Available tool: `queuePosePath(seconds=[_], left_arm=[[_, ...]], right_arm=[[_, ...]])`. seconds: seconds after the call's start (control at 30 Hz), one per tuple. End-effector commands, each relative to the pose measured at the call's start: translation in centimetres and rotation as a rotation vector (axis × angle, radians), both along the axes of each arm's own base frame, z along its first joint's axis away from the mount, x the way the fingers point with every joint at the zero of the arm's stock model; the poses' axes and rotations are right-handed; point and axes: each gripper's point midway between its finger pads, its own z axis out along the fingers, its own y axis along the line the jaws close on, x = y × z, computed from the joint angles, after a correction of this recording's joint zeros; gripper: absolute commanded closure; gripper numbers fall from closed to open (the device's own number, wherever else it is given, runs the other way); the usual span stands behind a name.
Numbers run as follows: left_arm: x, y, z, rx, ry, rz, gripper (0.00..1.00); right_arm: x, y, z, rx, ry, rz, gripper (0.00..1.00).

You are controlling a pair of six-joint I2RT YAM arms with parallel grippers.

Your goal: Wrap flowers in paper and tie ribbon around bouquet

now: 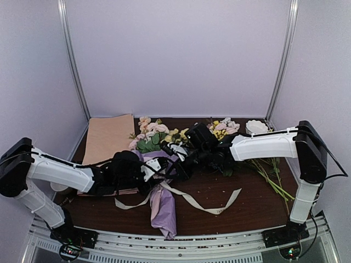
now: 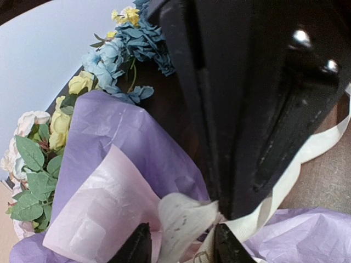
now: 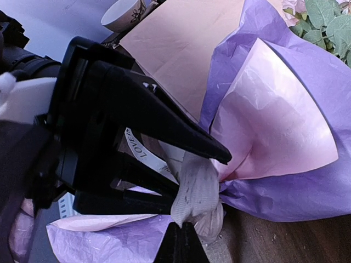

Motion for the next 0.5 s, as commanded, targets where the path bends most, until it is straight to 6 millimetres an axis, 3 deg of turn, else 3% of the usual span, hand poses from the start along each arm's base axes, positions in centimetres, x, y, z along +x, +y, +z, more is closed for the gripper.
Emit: queuePosePath(seconds=[0.0, 0.2, 0.37, 0.43, 0.47], left_arm=[[1.2, 0.4, 1.6, -0.061, -0.035, 0.058, 0.62], [1.2, 0.2, 0.5, -0.042, -0.007, 0.049, 0.74], [1.8, 0.0, 0.3, -0.043, -0.015, 0.072, 1.00], [2.1, 0.0, 0.4, -0.049, -0.027, 0.088, 1.00], [2.2, 0.1, 0.3, -0.051, -0.031, 0.096, 1.00]], right_arm=[[-0.4, 0.0, 1.3, 0.031, -0.012, 0.014, 1.00], [-0.5, -0.1, 1.5, 0.033, -0.010, 0.022, 1.00], [-1.6, -0.1, 1.1, 0.036, 0.027, 0.071, 1.00], [-2.2, -0.1, 1.0, 0.033, 0.041, 0.107, 1.00], [-2.4, -0.2, 1.0, 0.025, 0.041, 0.123, 0.95]])
